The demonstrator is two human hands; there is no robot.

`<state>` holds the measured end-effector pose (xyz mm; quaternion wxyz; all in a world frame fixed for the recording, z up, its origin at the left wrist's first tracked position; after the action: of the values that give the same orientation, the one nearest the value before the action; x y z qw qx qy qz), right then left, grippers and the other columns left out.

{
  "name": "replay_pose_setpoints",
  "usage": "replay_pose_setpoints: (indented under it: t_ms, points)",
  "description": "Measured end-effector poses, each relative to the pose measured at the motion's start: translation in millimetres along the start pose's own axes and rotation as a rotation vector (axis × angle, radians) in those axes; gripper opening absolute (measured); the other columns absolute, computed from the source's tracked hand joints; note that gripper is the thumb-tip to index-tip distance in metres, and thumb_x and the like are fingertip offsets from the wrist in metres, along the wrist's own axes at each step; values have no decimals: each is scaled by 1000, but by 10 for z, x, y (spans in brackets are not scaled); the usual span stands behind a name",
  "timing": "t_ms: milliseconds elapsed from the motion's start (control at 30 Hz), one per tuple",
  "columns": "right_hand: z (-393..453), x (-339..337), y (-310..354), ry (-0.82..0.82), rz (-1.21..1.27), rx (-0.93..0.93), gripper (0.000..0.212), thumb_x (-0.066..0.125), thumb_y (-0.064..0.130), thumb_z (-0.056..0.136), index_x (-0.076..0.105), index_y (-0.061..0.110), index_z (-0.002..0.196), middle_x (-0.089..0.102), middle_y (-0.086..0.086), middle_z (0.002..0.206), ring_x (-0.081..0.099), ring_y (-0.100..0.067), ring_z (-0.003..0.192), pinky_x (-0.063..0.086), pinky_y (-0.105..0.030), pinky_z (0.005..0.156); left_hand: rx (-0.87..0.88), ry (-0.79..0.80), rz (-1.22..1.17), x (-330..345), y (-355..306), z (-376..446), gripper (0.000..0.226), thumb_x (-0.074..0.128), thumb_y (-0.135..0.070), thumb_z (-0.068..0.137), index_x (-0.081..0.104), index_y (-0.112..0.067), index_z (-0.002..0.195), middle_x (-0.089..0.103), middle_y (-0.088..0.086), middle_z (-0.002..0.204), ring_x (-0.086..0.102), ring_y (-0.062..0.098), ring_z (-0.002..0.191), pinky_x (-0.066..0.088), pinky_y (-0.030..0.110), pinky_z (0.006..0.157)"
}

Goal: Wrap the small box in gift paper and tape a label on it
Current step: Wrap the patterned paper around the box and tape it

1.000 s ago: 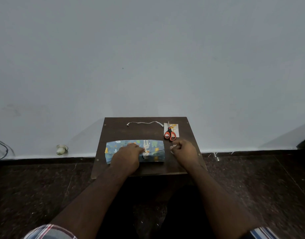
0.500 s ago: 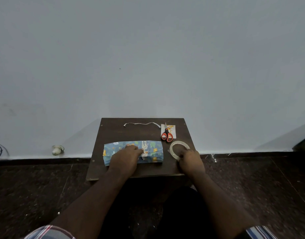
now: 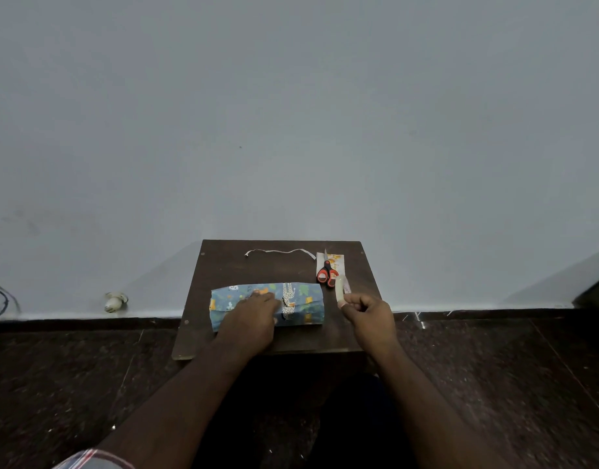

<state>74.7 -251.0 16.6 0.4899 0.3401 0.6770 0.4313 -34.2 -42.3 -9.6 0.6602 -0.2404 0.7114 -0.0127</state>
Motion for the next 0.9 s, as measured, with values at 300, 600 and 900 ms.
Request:
replay_pose_setpoints:
  t_ms: [300,600,900]
  points:
    - [-496,110,274,129,354,-13,10,70,4,90,75,8,98,72,4,69,57,3,54,42,-13,49,-9,-132,-277,-180,2,-138,37,56,-11,96,65,-19,132,59,-2,141,49,16,135,32,22,109]
    - [-805,321,425,337,340,-55,16,69,9,92,78,16,103,77,-7,91,61,-12,72,50,-26,66,-152,-179,-1167,-451,-497,-546,40,70,-30,93,62,-30,132,78,-7,104,71,5,99,53,30,96]
    - [-766,176,759,247,386,-68,14,70,5,89,73,11,102,77,-11,88,66,-15,75,53,-30,65,-88,-370,-1048,-618,-386,-864,43,73,-16,91,64,-33,130,77,-12,105,70,0,101,55,24,93]
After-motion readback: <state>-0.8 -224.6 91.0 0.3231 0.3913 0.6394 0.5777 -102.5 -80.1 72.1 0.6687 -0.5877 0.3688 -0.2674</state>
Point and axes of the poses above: each hand's wrist, its own z-axis towards the middle knuckle, its own x-axis out of the palm, y = z × x, the point moved 3 cm from there along z, towards the middle knuckle
